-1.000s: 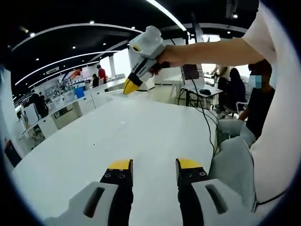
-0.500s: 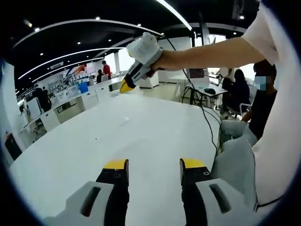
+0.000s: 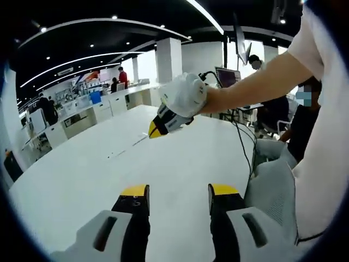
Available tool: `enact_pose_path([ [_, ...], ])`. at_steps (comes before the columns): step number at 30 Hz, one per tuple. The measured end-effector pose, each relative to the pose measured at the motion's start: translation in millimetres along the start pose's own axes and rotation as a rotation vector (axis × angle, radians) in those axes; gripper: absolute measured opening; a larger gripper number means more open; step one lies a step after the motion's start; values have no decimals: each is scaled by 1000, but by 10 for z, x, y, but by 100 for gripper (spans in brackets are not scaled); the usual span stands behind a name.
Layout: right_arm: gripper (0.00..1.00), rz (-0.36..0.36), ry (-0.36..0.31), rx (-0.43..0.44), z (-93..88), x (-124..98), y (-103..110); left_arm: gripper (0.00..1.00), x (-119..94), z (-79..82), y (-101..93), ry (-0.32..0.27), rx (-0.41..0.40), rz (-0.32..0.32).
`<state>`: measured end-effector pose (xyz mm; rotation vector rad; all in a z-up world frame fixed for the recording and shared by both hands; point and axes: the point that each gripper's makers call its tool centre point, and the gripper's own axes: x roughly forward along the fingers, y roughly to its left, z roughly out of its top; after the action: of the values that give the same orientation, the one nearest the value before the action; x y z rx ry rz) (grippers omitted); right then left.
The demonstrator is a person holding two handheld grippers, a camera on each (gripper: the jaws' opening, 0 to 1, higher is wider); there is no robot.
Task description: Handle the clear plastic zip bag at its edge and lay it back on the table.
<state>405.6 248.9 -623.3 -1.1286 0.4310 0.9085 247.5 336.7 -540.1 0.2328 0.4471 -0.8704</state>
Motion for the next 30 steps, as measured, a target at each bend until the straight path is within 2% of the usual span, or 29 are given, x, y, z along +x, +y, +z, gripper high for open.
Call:
enact_pose_path([
  [5, 0, 8, -13, 47, -26, 72, 224, 41, 5, -54, -11, 9, -8, -3],
  [10, 0, -1, -31, 52, -22, 117, 456, 41, -4, -102, -7, 17, -16, 2],
  [18, 0, 41, -34, 53, -44, 234, 774, 41, -7, -133, -35, 19, -31, 5],
  [23, 0, 66, -15, 56, -130, 294, 953, 41, -11, -177, -63, 28, -35, 6],
  [27, 0, 111, -7, 43, -161, 330, 1105, 41, -21, -205, -72, 32, -43, 8],
  [28, 0, 105, -3, 22, -174, 335, 1120, 40, -22, -212, -76, 33, -44, 8],
  [30, 0, 124, 3, 58, -187, 345, 1170, 40, -26, -233, -82, 34, -49, 9],
])
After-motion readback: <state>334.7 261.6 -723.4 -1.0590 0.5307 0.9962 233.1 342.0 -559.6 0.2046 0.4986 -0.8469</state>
